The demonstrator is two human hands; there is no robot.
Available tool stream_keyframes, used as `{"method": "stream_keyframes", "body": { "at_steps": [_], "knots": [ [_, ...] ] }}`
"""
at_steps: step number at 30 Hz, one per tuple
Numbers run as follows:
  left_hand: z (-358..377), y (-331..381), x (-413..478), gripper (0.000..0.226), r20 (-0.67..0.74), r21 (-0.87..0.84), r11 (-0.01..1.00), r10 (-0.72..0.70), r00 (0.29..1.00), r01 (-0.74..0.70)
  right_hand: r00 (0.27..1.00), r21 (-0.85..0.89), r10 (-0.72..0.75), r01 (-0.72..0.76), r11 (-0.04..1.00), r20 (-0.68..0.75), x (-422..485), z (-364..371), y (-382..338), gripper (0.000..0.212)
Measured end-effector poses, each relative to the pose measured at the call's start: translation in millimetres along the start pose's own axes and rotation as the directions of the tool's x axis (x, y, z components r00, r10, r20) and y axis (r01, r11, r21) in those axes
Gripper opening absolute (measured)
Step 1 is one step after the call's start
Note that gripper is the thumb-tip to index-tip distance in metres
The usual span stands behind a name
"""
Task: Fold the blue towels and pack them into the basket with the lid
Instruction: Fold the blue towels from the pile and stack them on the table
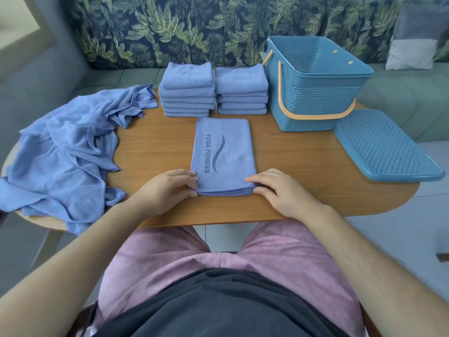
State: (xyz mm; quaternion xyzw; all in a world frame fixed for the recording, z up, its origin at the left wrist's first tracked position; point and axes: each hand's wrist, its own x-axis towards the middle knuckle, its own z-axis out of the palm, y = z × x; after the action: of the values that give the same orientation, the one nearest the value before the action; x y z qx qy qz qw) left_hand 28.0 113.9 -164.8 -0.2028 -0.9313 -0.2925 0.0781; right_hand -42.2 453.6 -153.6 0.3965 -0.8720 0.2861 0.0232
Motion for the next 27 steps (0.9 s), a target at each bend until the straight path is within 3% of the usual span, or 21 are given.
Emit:
{"method": "stream_keyframes", "body": {
  "at_steps": [3, 8, 13, 16, 23, 25, 27],
  "knots": [
    [0, 4, -1, 0.008, -0.029, 0.128, 0.991, 0.038, 0.999, -0.034, 1.0, -0.02, -0.011, 0.011, 1.0, 0.003, 0, -2, -9, 0.027],
    [-1, 11, 0, 0.008, -0.05, 0.184, 0.978, 0.113, 0.992, -0.103, 0.991, -0.121, -0.106, 0.115, 0.986, 0.079, -1, -5, -12, 0.026],
    [-11, 3, -3, 0.022, 0.035, 0.015, 1.0, 0.026, 0.999, -0.026, 0.993, -0.042, -0.033, 0.038, 0.998, 0.111, -4, -6, 0, 0.035],
    [-8, 1, 0, 0.026, 0.015, 0.015, 1.0, 0.007, 1.0, -0.007, 0.993, -0.005, -0.02, 0.021, 1.0, 0.114, -2, -6, 6, 0.035],
    [-4, 14, -3, 0.034, -0.049, 0.038, 0.998, -0.054, 0.997, 0.055, 1.0, -0.005, 0.002, -0.002, 1.0, -0.01, 4, 5, -8, 0.009],
    [-9, 23, -9, 0.03, -0.068, -0.041, 0.991, -0.131, 0.989, 0.128, 0.997, 0.056, 0.069, -0.067, 0.996, -0.034, -2, 3, -16, 0.01],
    [-14, 32, -14, 0.012, -0.087, -0.135, 0.981, -0.152, 0.985, 0.14, 0.99, 0.174, 0.128, -0.115, 0.978, -0.064, -7, -2, -27, 0.018]
  ]
}}
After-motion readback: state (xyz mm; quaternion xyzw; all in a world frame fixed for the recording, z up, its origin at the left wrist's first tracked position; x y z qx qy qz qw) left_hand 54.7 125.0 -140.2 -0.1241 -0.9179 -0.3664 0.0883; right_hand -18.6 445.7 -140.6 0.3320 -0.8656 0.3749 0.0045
